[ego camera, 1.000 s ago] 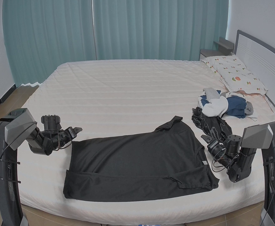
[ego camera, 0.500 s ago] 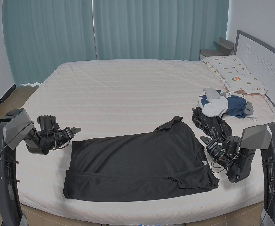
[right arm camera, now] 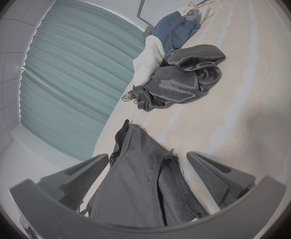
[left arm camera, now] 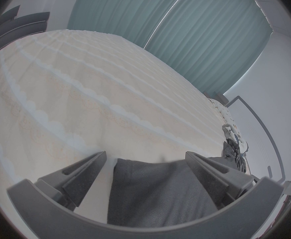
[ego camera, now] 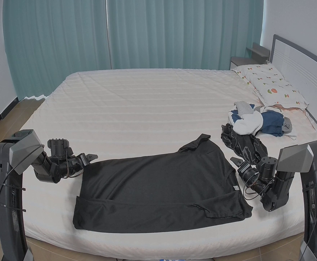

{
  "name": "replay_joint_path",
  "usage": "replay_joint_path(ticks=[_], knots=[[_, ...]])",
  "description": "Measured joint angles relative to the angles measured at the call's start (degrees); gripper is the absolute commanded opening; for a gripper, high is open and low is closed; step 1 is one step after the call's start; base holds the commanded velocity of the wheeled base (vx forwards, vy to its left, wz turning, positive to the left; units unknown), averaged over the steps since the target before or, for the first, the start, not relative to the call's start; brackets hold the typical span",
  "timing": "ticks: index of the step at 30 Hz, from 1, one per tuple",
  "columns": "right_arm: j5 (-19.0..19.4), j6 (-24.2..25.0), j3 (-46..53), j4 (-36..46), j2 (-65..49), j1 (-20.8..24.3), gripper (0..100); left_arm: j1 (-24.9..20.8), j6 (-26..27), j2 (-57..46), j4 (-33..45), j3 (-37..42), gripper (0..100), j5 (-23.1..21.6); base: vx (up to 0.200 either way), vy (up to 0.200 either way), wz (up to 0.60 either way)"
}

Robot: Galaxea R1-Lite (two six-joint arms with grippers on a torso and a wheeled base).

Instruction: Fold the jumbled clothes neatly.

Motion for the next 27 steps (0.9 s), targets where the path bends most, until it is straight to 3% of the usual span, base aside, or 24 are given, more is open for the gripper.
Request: replay_joint_path(ticks=[3, 4, 19, 22, 27], knots=[[0.0, 0.0, 0.0, 0.0, 0.0, 0.0, 100, -0.3, 0.0, 0.1, 0.0, 0.1, 100, 0.0, 0.000, 0.000, 0.00], [0.0, 0.0, 0.0, 0.0, 0.0, 0.0, 100, -0.3, 0.0, 0.2, 0.0, 0.2, 0, 0.0, 0.000, 0.000, 0.00], [0.2, -1.1, -2.9, 0.0, 0.1, -0.1, 100, -0.2, 0.2, 0.3, -3.6, 1.7, 0, 0.8, 0.000, 0.000, 0.00], [0.6, -4.9, -5.1, 2.5, -0.3, -0.3, 100, -0.2, 0.0, 0.3, -3.9, 2.3, 0, 0.8, 0.000, 0.000, 0.00], [1.6, -13.6, -11.2, 14.4, -1.3, -0.3, 100, -0.2, -1.3, 0.2, -4.2, 2.9, 0, 0.8, 0.000, 0.000, 0.00]])
